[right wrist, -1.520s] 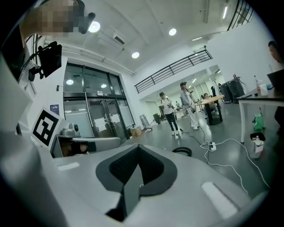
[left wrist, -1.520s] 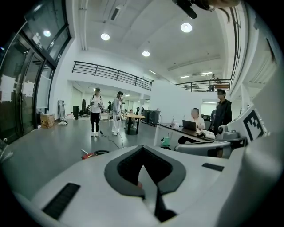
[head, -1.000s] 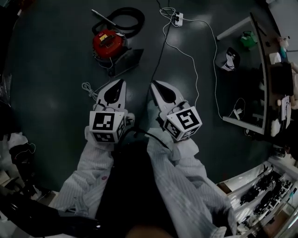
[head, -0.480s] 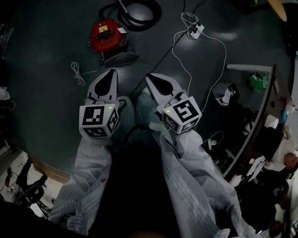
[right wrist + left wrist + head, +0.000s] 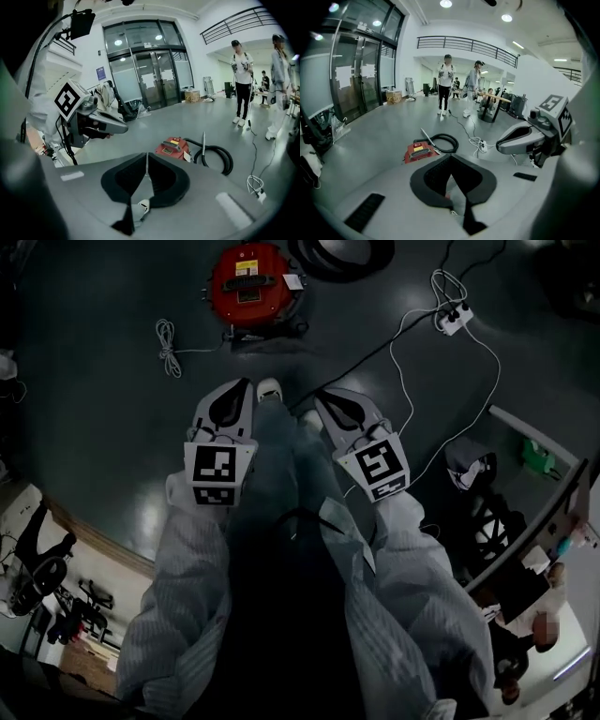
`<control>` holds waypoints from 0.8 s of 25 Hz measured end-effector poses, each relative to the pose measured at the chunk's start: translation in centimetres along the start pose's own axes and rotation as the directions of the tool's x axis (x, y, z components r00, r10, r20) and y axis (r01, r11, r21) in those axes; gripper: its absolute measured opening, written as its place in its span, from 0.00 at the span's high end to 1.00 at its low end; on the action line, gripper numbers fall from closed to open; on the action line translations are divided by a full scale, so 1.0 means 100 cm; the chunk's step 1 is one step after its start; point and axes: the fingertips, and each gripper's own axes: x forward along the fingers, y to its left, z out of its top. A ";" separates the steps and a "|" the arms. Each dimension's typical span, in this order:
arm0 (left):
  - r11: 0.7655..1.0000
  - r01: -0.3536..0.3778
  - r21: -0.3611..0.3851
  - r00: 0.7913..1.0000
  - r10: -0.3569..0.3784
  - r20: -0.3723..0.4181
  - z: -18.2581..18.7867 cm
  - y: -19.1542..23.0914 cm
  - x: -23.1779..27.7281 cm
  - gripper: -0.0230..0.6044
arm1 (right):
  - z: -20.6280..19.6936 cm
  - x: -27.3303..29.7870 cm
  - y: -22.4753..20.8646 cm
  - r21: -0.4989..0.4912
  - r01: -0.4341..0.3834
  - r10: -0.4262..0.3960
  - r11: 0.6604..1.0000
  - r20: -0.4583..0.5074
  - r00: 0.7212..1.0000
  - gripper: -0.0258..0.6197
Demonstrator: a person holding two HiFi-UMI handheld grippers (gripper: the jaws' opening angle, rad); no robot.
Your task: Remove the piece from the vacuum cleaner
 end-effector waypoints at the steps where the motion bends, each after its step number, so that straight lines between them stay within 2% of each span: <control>1: 1.000 0.007 0.007 1.000 -0.006 -0.016 -0.007 0.009 0.017 0.96 | -0.007 0.019 -0.010 -0.004 -0.010 0.010 1.000 -0.016 1.000 0.96; 4: 0.999 0.024 0.032 0.998 -0.022 -0.066 -0.029 0.035 0.068 0.96 | -0.029 0.072 -0.037 -0.015 -0.032 0.031 0.999 -0.063 0.998 0.95; 9: 0.990 0.072 0.124 0.987 -0.052 -0.155 -0.065 0.065 0.140 0.95 | -0.076 0.140 -0.063 -0.058 -0.067 0.057 0.996 -0.163 0.985 0.90; 13: 0.984 0.108 0.140 0.980 -0.081 -0.184 -0.084 0.081 0.184 0.95 | -0.128 0.174 -0.077 -0.147 -0.080 0.032 0.986 -0.306 0.952 0.89; 17: 0.972 0.103 0.212 0.978 -0.059 -0.201 -0.086 0.097 0.215 0.94 | -0.161 0.198 -0.086 -0.219 -0.161 0.063 0.962 -0.394 0.917 0.77; 20: 0.959 0.124 0.254 0.972 -0.066 -0.225 -0.094 0.102 0.241 0.88 | -0.179 0.221 -0.095 -0.293 -0.222 0.069 0.930 -0.454 0.888 0.72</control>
